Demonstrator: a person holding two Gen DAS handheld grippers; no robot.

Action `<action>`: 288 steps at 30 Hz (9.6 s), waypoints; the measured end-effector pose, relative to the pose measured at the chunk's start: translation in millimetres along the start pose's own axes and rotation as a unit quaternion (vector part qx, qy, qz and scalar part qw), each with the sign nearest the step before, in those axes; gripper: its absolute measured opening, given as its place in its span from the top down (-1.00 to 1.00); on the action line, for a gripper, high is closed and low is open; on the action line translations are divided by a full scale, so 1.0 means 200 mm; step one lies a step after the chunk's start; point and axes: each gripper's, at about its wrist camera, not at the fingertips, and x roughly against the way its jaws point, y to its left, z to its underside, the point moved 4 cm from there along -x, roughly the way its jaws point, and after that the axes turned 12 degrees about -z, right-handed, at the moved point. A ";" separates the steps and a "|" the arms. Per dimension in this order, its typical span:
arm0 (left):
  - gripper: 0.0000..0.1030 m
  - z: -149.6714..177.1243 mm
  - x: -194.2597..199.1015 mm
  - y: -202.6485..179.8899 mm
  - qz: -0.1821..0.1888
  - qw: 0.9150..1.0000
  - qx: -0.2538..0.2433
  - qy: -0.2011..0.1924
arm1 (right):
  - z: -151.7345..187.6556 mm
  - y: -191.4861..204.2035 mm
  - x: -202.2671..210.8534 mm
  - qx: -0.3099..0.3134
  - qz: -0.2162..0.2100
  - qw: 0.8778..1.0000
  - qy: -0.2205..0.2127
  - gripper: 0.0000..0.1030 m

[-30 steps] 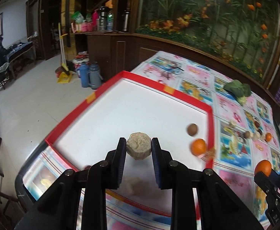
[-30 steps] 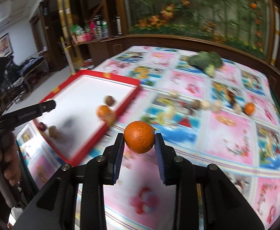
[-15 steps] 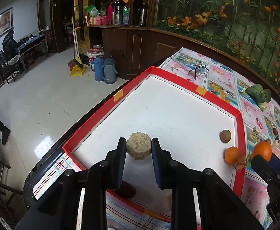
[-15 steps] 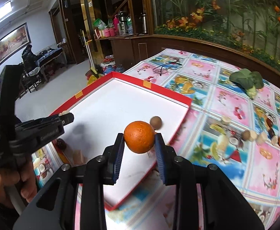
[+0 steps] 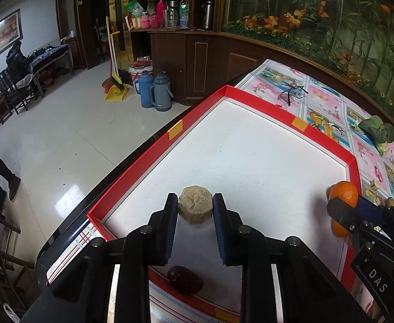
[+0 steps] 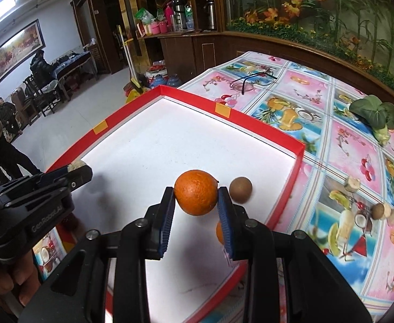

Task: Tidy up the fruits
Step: 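Carry orange and beige cube into the red box and open both tools, then grasp a beige cube with the right tool while the left grasps a brown kiwi, then carry the beige cube and kiwi over the red box and open both tools, then grasp an orange with the right tool while the left grasps a beige cube, then carry the orange and beige cube into the red box and open both tools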

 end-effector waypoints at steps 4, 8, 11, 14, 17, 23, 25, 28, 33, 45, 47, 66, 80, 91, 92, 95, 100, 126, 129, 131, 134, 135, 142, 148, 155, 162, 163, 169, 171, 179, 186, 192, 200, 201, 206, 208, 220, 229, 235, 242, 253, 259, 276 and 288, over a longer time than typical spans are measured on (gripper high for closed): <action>0.51 0.00 -0.01 0.00 -0.005 1.000 0.000 0.002 | -0.02 -0.02 -0.05 -0.002 0.001 1.000 0.006 0.33; 0.51 0.01 -0.02 0.01 -0.010 1.000 -0.002 0.005 | -0.03 -0.02 -0.09 -0.002 0.000 1.000 0.015 0.33; 0.51 0.00 -0.02 0.02 -0.015 1.000 -0.001 0.005 | -0.02 -0.02 -0.12 -0.001 -0.002 1.000 0.022 0.33; 0.51 0.00 -0.03 0.04 -0.021 1.000 0.003 0.008 | -0.02 -0.02 -0.14 -0.001 -0.002 1.000 0.030 0.32; 0.50 0.01 -0.05 0.05 -0.030 0.999 0.004 0.020 | 0.00 -0.02 -0.17 -0.003 -0.007 0.999 0.047 0.31; -0.25 0.03 0.01 0.11 -0.046 0.998 0.036 0.023 | 0.01 -0.03 -0.06 -0.003 -0.009 1.000 0.029 -0.07; -0.35 0.03 0.07 0.11 -0.047 0.998 0.048 0.004 | 0.03 -0.05 0.03 -0.007 -0.009 1.000 0.010 -0.08; -0.41 0.03 0.19 0.07 -0.035 0.997 0.062 -0.026 | 0.08 -0.14 0.25 -0.018 0.004 0.999 -0.032 -0.17; -0.49 0.05 0.38 -0.15 0.009 0.996 0.054 -0.074 | 0.26 -0.43 0.61 -0.059 0.055 0.993 -0.089 -0.26; -0.50 0.31 0.45 -1.03 0.125 0.983 -0.127 -0.048 | 0.53 -1.18 0.72 -0.166 0.149 0.974 -0.042 -0.18; -0.50 0.34 0.43 -1.11 0.126 0.980 -0.149 -0.041 | 0.49 -1.22 0.68 -0.160 0.147 0.975 -0.039 -0.10; -0.49 0.29 0.32 -1.63 0.165 0.965 -0.203 -0.025 | 0.50 -1.35 0.74 -0.188 0.143 0.970 -0.049 0.49; 0.61 0.32 0.34 -1.63 0.192 0.955 -0.225 -0.033 | 0.56 -1.32 0.85 -0.191 0.126 0.970 -0.077 0.49; 0.61 0.45 0.51 -1.46 0.192 0.953 -0.228 -0.042 | 0.63 -1.22 0.87 -0.182 0.153 0.970 -0.057 0.49; 0.61 0.46 0.54 -1.44 0.195 0.953 -0.229 -0.040 | 0.64 -1.20 0.88 -0.182 0.157 0.969 -0.057 0.49; 0.61 0.50 0.59 -1.39 0.199 0.952 -0.229 -0.047 | 0.68 -1.16 0.92 -0.183 0.168 0.967 -0.055 0.49; 0.61 0.50 0.63 -1.26 0.195 0.956 -0.213 -0.053 | 0.76 -1.09 0.98 -0.185 0.185 0.964 -0.053 0.49; 0.61 0.25 0.48 -0.44 0.104 0.990 -0.068 -0.074 | 0.52 -0.53 0.81 -0.103 0.125 0.984 -0.069 0.48; 0.61 0.24 0.47 -0.39 0.096 0.991 -0.059 -0.075 | 0.49 -0.47 0.78 -0.093 0.114 0.986 -0.072 0.48; 0.61 0.23 0.46 -0.36 0.090 0.992 -0.054 -0.075 | 0.48 -0.44 0.76 -0.088 0.107 0.988 -0.072 0.48; 0.61 0.21 0.44 -0.32 0.084 0.993 -0.045 -0.075 | 0.45 -0.38 0.73 -0.076 0.094 0.990 -0.071 0.48; 0.61 0.20 0.44 -0.31 0.082 0.993 -0.041 -0.075 | 0.43 -0.36 0.72 -0.071 0.090 0.991 -0.070 0.48; 0.61 0.11 0.35 -0.18 0.055 0.996 -0.021 -0.069 | 0.33 -0.27 0.62 -0.049 0.069 0.994 -0.063 0.48; 0.61 0.01 0.23 -0.10 0.033 0.998 -0.007 -0.057 | 0.20 -0.18 0.47 -0.032 0.041 0.997 -0.049 0.48; 0.61 -0.06 0.11 -0.04 0.008 0.999 0.001 -0.039 | 0.00 -0.06 0.23 -0.011 0.005 0.999 -0.030 0.48; 0.61 -0.12 0.02 -0.06 -0.008 1.000 -0.009 -0.020 | -0.14 -0.06 0.04 -0.011 -0.008 1.000 -0.009 0.48; 0.61 -0.12 0.00 -0.06 -0.008 1.000 -0.010 -0.016 | -0.15 -0.07 0.02 -0.011 -0.008 1.000 -0.004 0.48; 0.61 -0.15 -0.07 -0.09 -0.019 1.000 -0.018 -0.004 | -0.16 -0.14 -0.08 -0.022 -0.002 1.000 0.022 0.48; 0.61 -0.16 -0.08 -0.10 -0.022 1.000 -0.021 -0.001 | -0.17 -0.16 -0.12 -0.024 0.001 0.999 0.028 0.48; 0.59 -0.18 -0.16 -0.08 -0.032 0.999 -0.017 0.022 | -0.16 -0.20 -0.19 -0.028 0.007 0.998 0.050 0.48; -0.17 -0.17 -0.20 -0.05 -0.039 0.998 -0.001 0.046 | -0.17 -0.22 -0.25 -0.031 0.015 0.997 0.066 0.42; -0.36 -0.18 -0.09 -0.01 -0.040 0.999 0.015 0.012 | -0.17 -0.26 -0.11 -0.041 0.023 0.998 0.038 -0.15; -0.53 -0.13 0.15 0.09 -0.046 0.994 0.080 -0.060 | 0.03 -0.49 0.47 -0.080 0.066 0.992 -0.074 -0.65; -0.54 -0.11 0.18 0.07 -0.037 0.994 0.083 -0.066 | 0.08 -0.53 0.54 -0.086 0.077 0.990 -0.082 -0.68; -0.57 0.01 0.30 -0.18 0.019 0.996 0.036 -0.074 | 0.43 -0.83 0.82 -0.144 0.133 0.977 -0.087 -0.76; -0.58 0.08 0.36 -0.34 0.052 0.996 -0.003 -0.073 | 0.56 -1.00 0.92 -0.180 0.161 0.967 -0.081 -0.78; -0.58 0.30 0.42 -0.95 0.120 0.980 -0.150 -0.044 | 0.60 -1.64 1.02 -0.297 0.166 0.932 -0.125 -0.57; -0.58 0.22 0.32 -1.19 0.117 0.983 -0.137 -0.025 | 0.45 -1.80 0.84 -0.311 0.142 0.935 -0.100 0.33; -0.58 0.13 0.20 -1.45 0.112 0.983 -0.142 -0.014 | 0.52 -1.69 0.92 -0.297 0.149 0.938 -0.102 0.36; 0.24 0.08 0.10 -1.62 0.103 0.984 -0.143 -0.017 | 0.71 -1.56 1.10 -0.291 0.140 0.939 -0.121 0.36; 0.57 0.34 0.33 -1.43 0.147 0.971 -0.188 -0.010 | 0.77 -1.38 1.17 -0.259 0.143 0.948 -0.117 0.36; 0.57 0.48 0.52 -1.26 0.183 0.962 -0.204 -0.014 | 0.84 -1.21 1.19 -0.245 0.140 0.953 -0.112 0.36; 0.57 0.57 0.59 -0.82 0.188 0.967 -0.168 -0.020 | 0.92 -0.80 1.07 -0.215 0.099 0.967 -0.095 0.35; 0.57 0.40 0.47 -0.48 0.134 0.987 -0.089 -0.027 | 0.78 -0.53 0.95 -0.162 0.054 0.982 -0.086 0.35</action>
